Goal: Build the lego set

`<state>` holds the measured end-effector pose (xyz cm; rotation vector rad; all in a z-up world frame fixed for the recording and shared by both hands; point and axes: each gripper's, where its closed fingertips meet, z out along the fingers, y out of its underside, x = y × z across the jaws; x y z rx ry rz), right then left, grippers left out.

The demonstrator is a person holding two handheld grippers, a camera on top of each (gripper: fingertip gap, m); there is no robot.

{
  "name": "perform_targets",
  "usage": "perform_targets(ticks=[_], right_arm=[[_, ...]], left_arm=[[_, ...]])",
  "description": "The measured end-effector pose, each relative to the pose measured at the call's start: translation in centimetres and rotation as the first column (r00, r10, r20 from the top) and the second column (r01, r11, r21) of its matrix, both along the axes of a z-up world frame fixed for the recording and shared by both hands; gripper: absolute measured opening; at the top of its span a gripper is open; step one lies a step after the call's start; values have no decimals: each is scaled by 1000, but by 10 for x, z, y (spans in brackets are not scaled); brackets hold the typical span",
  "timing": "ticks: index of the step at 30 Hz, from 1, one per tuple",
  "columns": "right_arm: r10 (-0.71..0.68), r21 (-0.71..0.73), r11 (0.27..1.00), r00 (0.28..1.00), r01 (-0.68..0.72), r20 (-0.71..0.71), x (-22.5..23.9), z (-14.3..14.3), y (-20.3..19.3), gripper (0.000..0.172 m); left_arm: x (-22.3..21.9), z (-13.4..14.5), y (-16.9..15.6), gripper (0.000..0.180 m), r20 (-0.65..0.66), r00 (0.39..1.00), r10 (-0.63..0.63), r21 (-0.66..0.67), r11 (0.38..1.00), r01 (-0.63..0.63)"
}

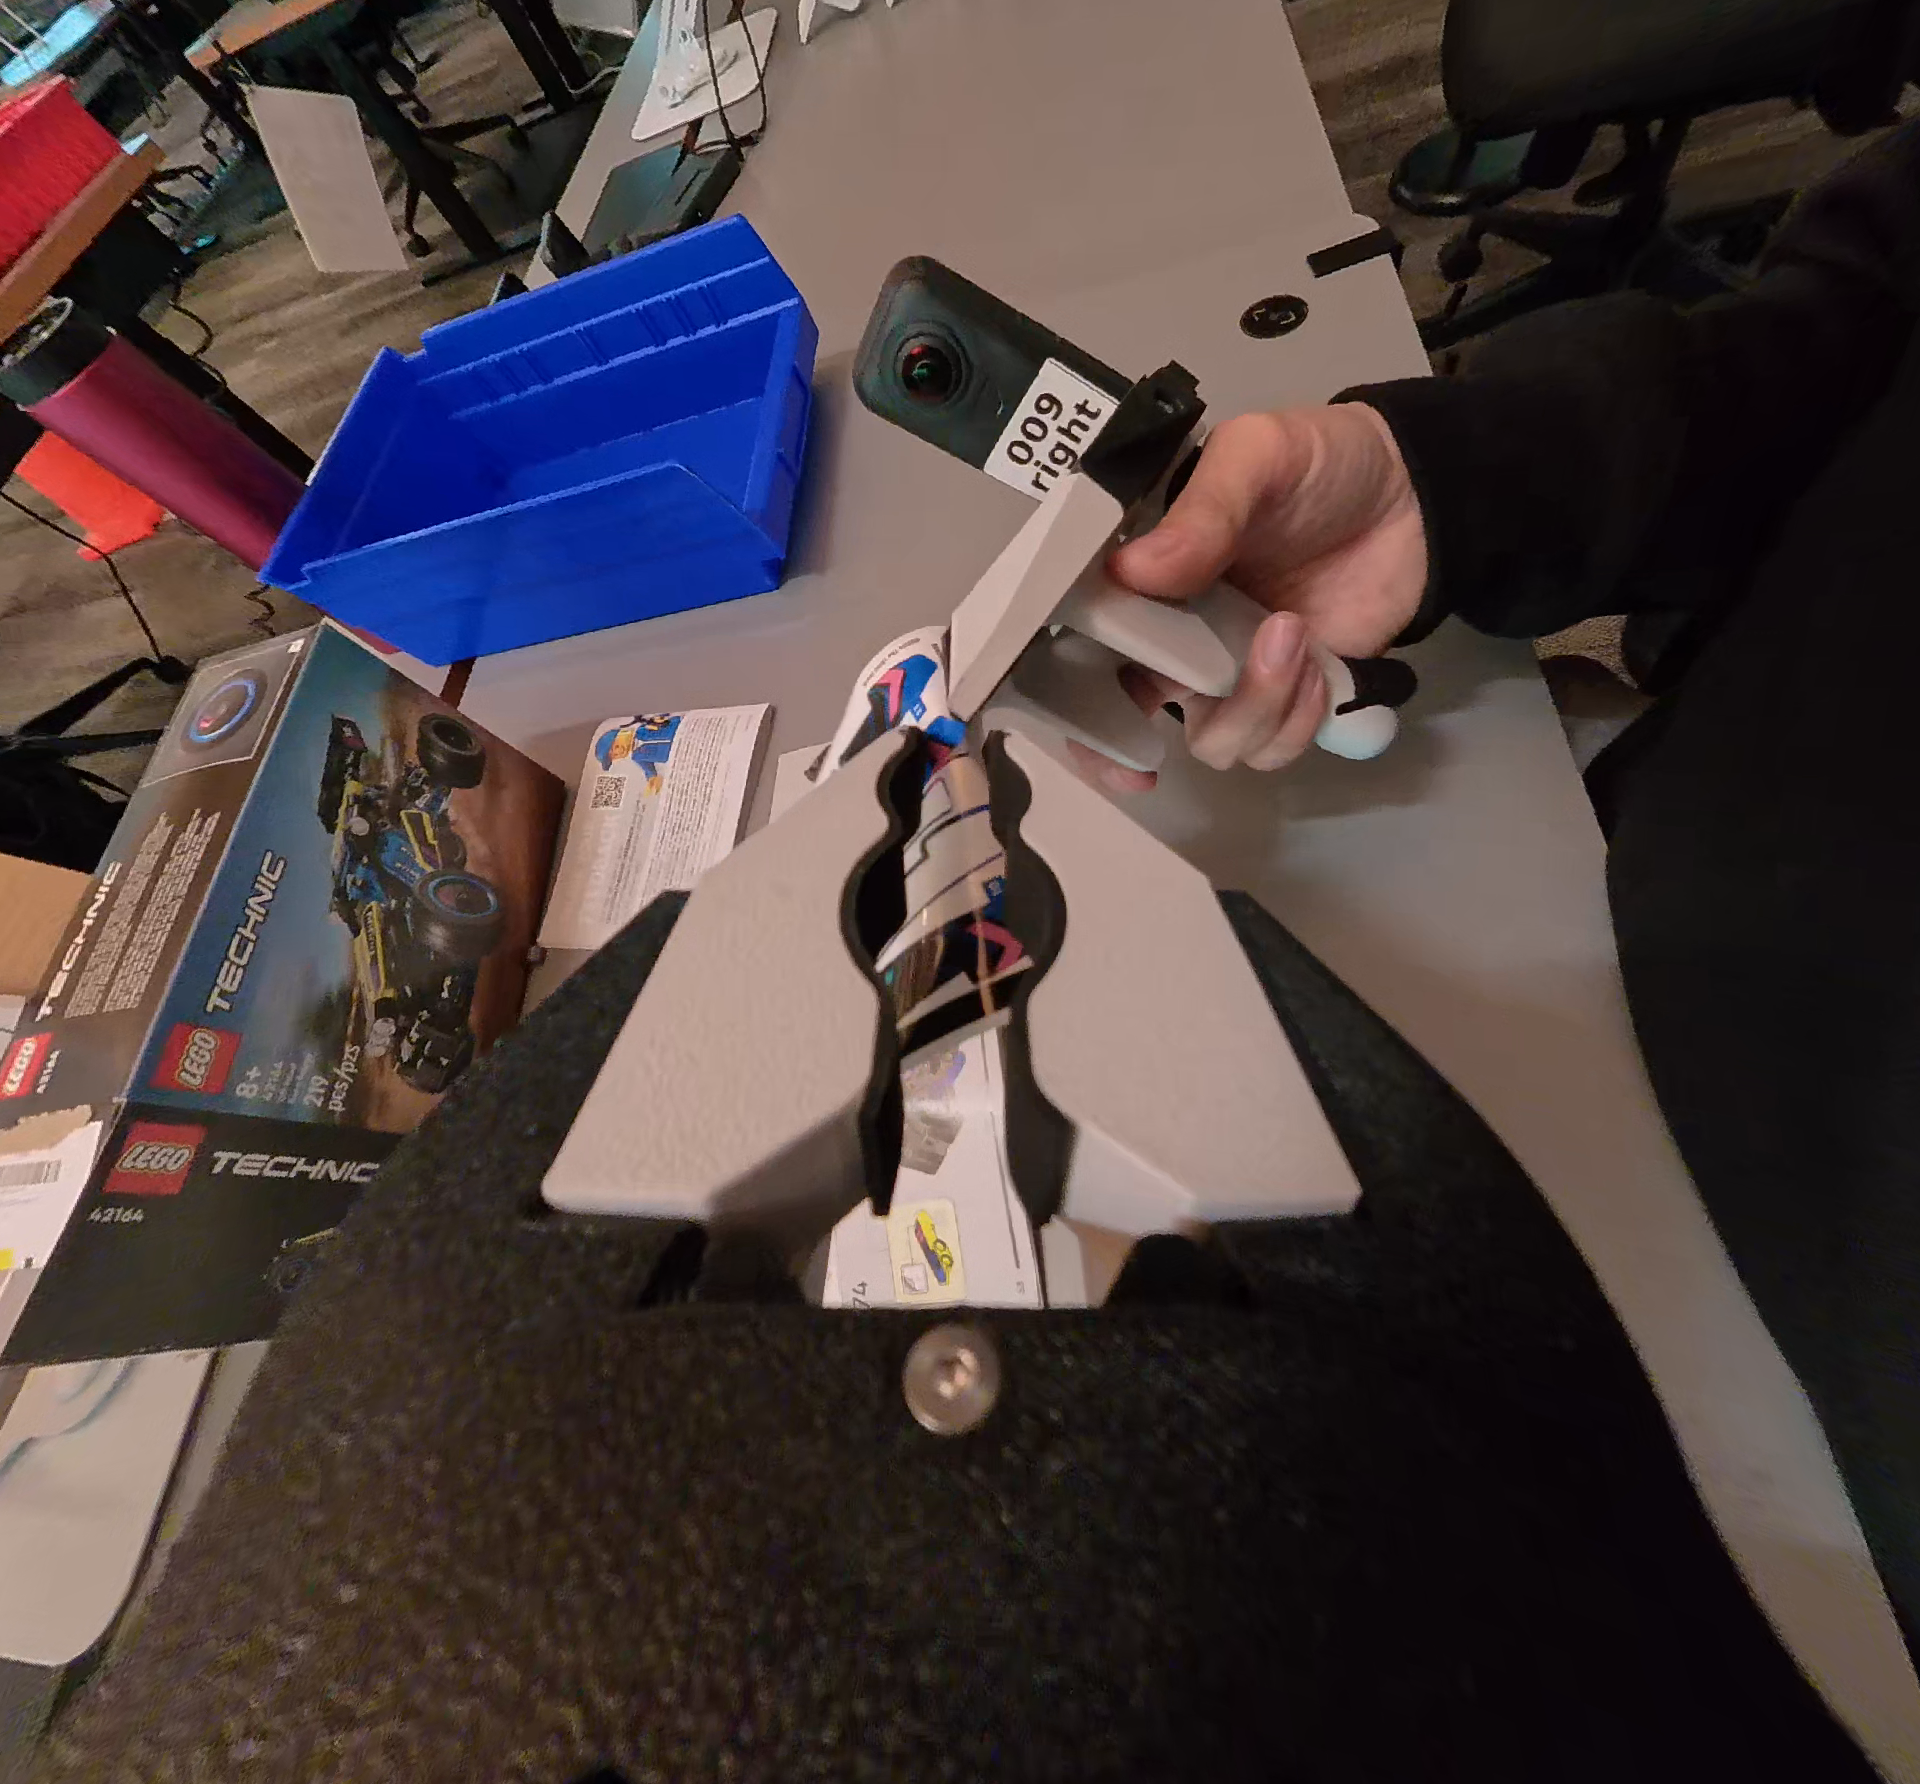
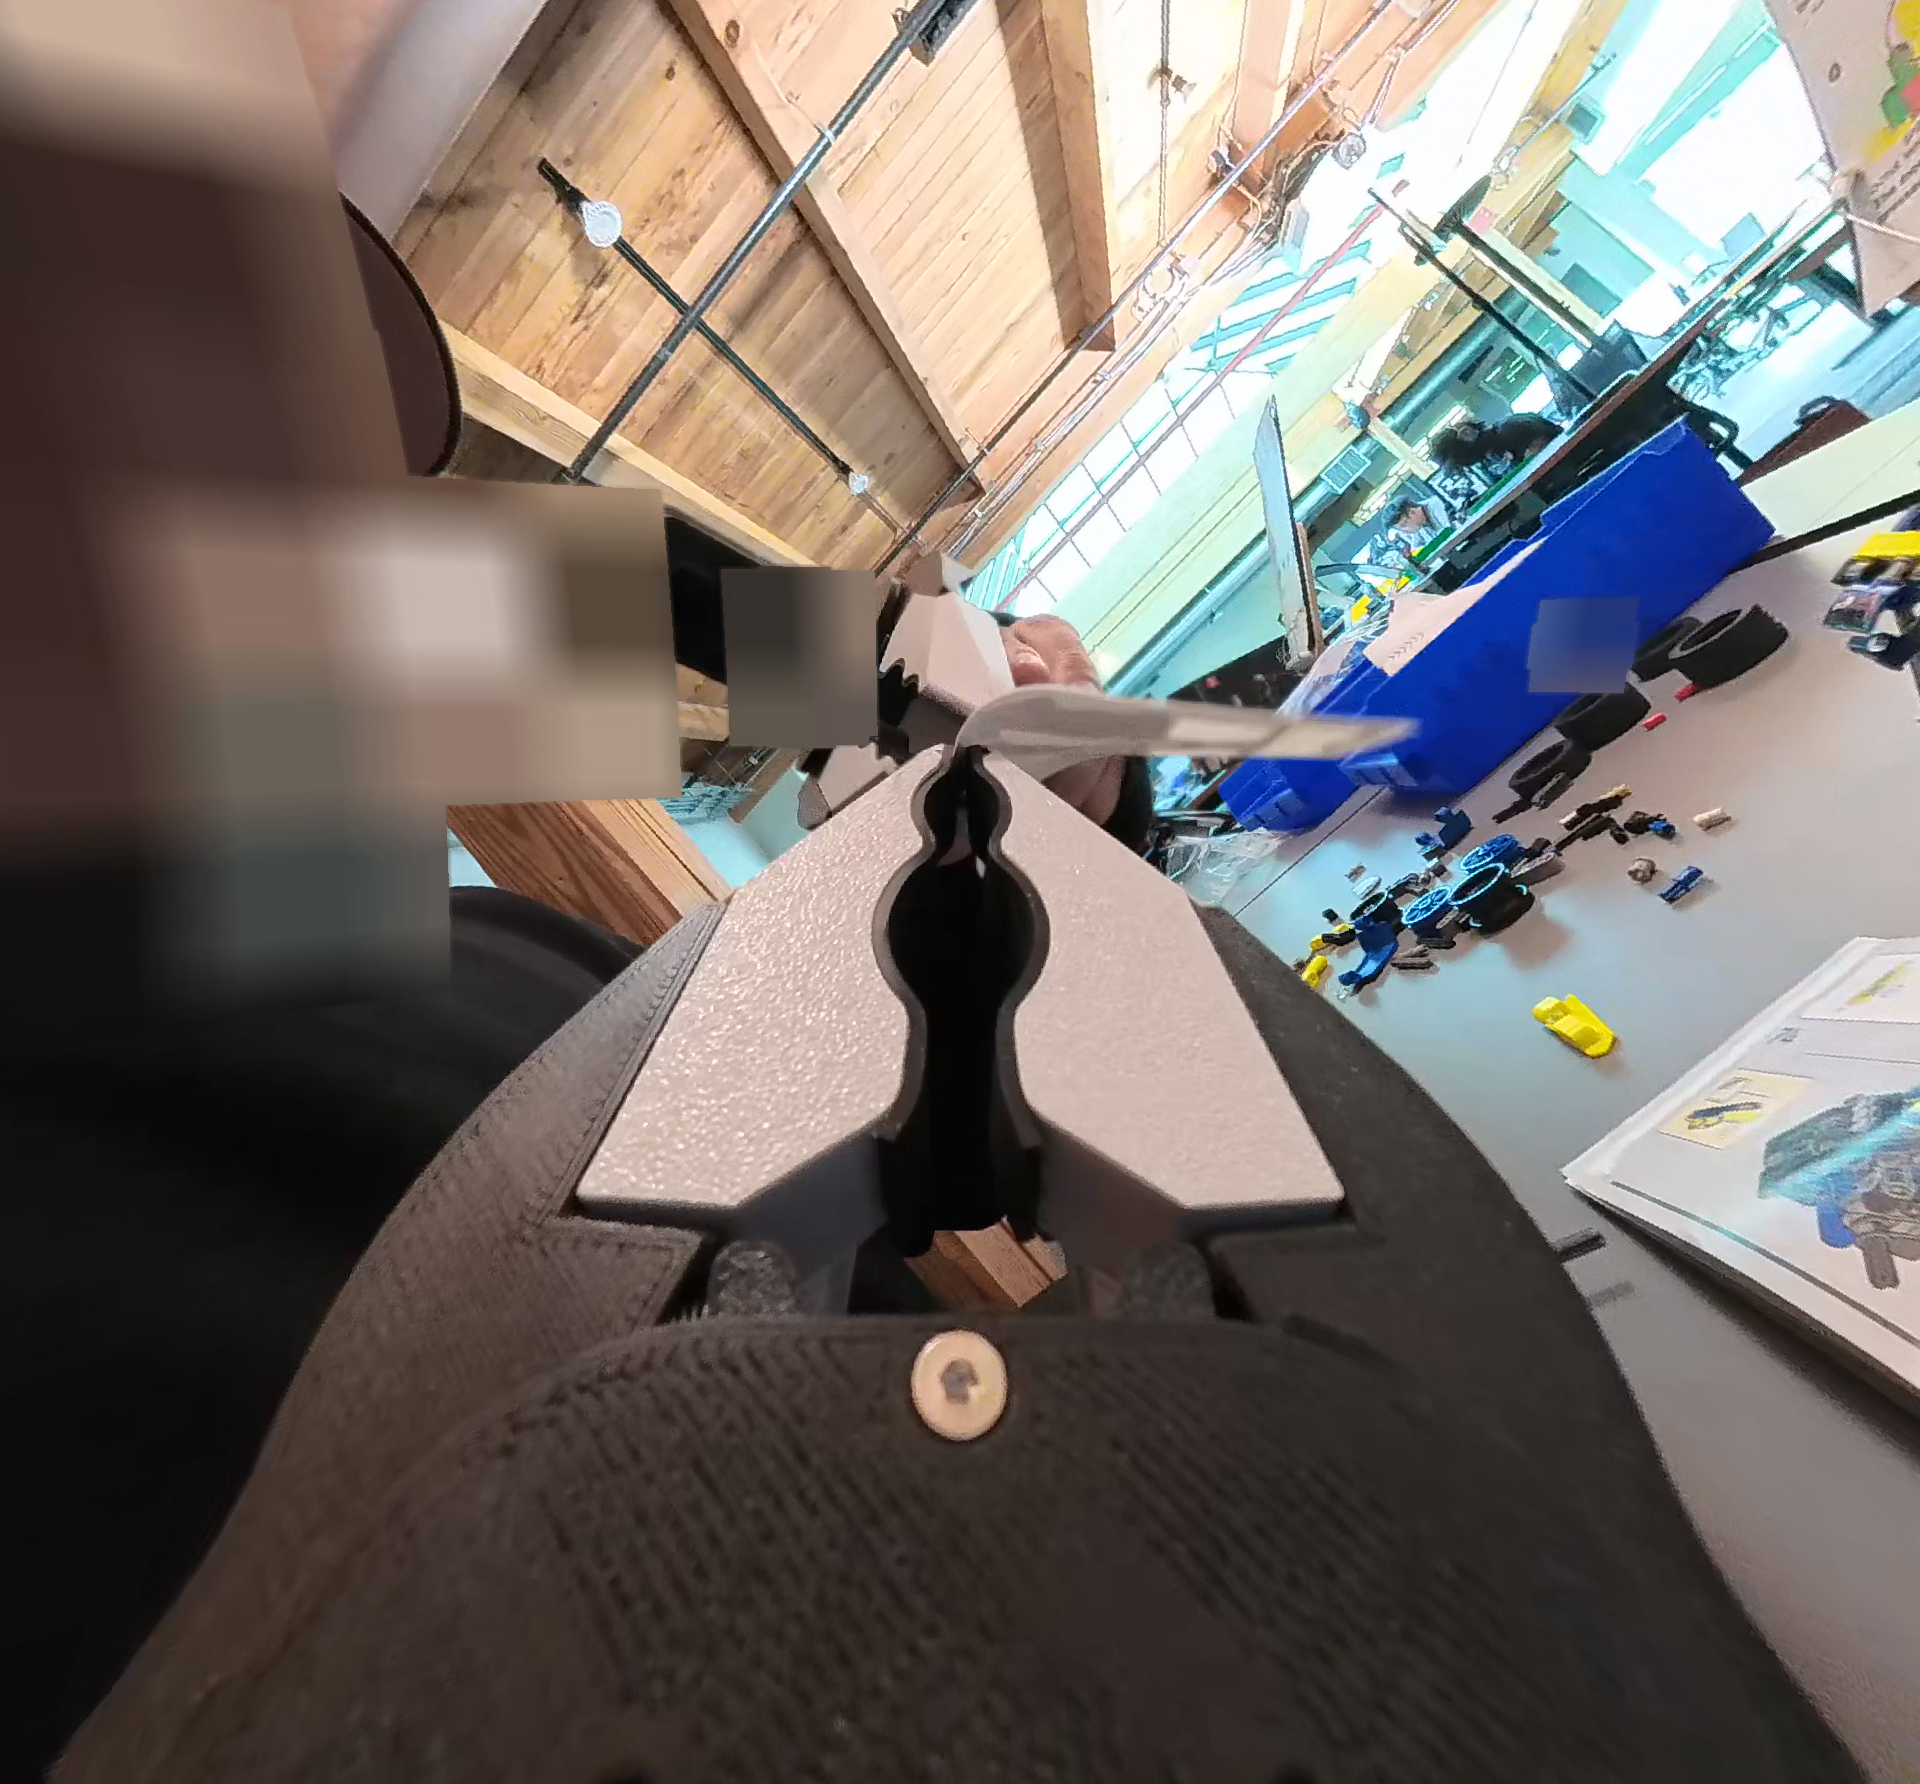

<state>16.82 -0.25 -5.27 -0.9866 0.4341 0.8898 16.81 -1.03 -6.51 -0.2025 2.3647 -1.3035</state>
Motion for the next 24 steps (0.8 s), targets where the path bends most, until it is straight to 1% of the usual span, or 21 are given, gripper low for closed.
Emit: perform_targets(ticks=[1, 3, 6, 9, 11, 15, 18, 21, 24], right_arm=[[3, -1, 1000, 1000, -3, -2, 0, 0, 0, 0], [0, -18, 1000, 1000, 0, -10, 0, -2, 2, 0], [-21, -51, 998, 999, 23, 24, 0, -6, 5, 0], [-43, -80, 995, 994, 51, 96, -1, -8, 5, 0], [-60, -107, 991, 983, 79, 171, -3, -10, 5, 0], [-72, -185, 972, 937, 142, 341, -9, -16, 7, 0], [-51, -239, 955, 892, 175, 450, -14, -23, 9, 0], [-26, -273, 943, 859, 191, 512, -17, -30, 9, 0], [-10, -302, 932, 846, 201, 532, -17, -36, 8, 0]], left_arm=[[0, 0, 1, 7, 9, 1000, 1, 5, 1000, -1], [0, -2, 4, 5, 30, 1000, 4, 24, 1000, -5], [0, -6, 5, 5, 17, 1000, 7, 23, 1000, -7], [-2, -7, 6, 6, -9, 1000, -4, 4, 1000, 4], [-4, -8, 6, 7, -48, 999, -23, -19, 1000, 22], [-9, -13, 6, 5, -146, 987, -64, -72, 996, 53], [-13, -19, 7, 3, -224, 970, -97, -106, 992, 74], [-16, -24, 9, 2, -270, 955, -120, -125, 988, 89], [-14, -27, 11, 0, -286, 951, -116, -146, 986, 76]])
